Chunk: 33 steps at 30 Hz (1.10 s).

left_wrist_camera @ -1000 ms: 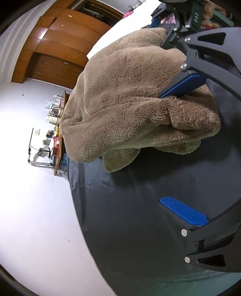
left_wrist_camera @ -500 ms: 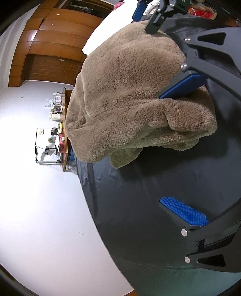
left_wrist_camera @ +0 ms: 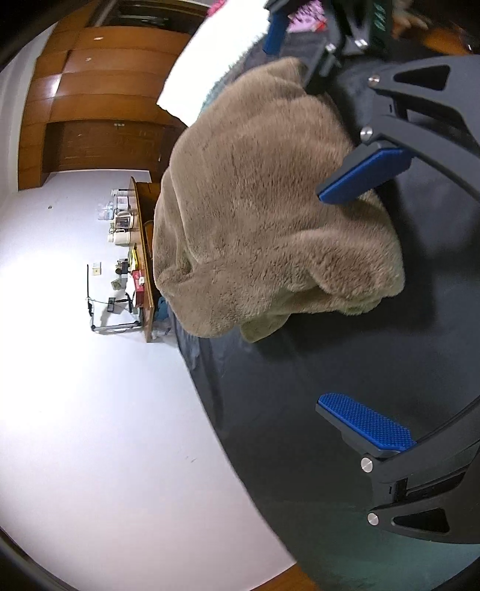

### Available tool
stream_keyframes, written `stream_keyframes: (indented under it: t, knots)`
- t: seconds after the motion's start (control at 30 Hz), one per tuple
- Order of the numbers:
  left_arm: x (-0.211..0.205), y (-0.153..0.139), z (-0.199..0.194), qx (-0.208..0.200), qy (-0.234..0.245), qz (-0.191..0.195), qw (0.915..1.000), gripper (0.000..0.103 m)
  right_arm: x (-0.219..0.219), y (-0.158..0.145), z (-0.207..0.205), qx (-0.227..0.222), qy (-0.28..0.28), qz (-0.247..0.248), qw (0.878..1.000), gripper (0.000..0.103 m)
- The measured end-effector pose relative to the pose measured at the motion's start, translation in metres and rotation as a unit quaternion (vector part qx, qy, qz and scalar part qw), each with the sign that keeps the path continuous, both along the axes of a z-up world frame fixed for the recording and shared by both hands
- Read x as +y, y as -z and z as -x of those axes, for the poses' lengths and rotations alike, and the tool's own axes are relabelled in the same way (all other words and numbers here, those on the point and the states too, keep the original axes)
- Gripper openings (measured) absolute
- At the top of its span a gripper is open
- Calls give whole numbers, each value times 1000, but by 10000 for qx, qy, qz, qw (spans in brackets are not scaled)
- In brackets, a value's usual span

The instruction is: Fold clothes

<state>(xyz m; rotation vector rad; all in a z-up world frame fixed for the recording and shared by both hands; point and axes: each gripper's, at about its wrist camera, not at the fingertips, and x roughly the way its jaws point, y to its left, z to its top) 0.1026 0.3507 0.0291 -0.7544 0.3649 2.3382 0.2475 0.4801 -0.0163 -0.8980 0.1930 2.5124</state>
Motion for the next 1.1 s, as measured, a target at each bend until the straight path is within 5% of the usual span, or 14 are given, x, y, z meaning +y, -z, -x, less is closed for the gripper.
stream_keyframes:
  t: [0.4,0.7,1.1]
  knots:
    - [-2,-16,-28,-410,526,-173,9976,103,-16,-1,-7,-55,-145,-100,9998,102]
    - [-20,-30,-28,-1226,1189,-1022,9800,103,-19,-2,-16,4,-113,-85,9999,102]
    - [-29,-48,-44,-606,1153,-1178,9845,103,-26,-5,-21,87,-185,-109,9997,102]
